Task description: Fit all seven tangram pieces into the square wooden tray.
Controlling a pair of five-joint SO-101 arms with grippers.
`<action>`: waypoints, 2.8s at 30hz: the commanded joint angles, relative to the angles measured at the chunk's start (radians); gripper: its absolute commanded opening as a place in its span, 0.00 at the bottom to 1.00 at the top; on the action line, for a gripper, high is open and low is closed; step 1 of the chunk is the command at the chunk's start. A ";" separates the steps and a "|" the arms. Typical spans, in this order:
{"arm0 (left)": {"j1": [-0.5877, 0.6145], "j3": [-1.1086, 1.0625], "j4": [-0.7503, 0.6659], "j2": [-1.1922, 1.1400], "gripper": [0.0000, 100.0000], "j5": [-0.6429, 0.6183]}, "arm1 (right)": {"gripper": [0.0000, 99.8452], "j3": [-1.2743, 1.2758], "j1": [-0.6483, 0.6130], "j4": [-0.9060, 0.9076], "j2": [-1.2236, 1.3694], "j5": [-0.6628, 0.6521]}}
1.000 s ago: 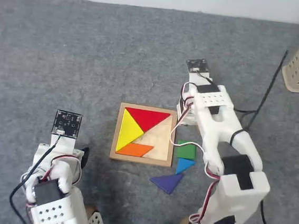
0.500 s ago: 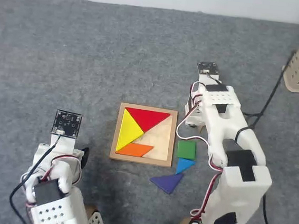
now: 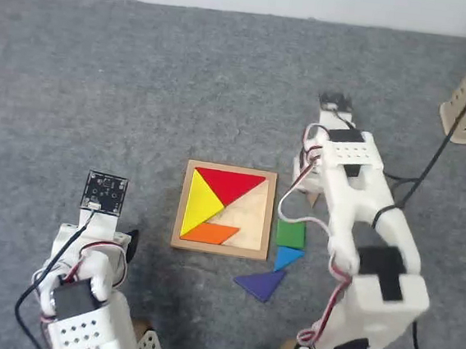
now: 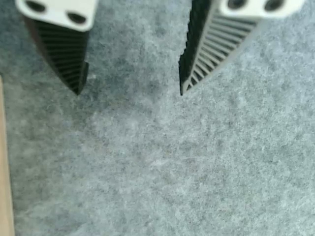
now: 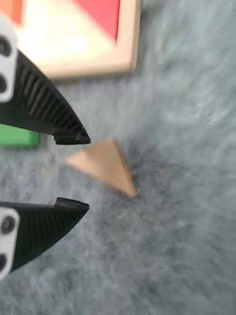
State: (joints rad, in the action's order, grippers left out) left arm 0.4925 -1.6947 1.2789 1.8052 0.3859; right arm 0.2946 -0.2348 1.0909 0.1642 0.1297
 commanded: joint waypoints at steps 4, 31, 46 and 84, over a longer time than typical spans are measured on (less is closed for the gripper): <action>0.003 0.008 0.005 0.015 0.28 0.011 | 0.19 -0.012 -0.065 -0.065 -0.041 0.020; 0.002 0.008 0.005 0.015 0.28 0.011 | 0.19 -0.009 0.062 -0.018 0.151 -0.029; 0.002 0.008 0.005 0.015 0.28 0.011 | 0.01 -0.014 0.050 0.019 0.101 -0.035; 0.003 0.008 0.005 0.015 0.28 0.011 | 0.01 -0.068 -0.529 0.087 0.021 -1.002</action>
State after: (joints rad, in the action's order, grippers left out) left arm 0.4925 -1.6947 1.2789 1.8052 0.3859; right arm 0.2931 -0.7534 1.1753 0.1933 -0.8431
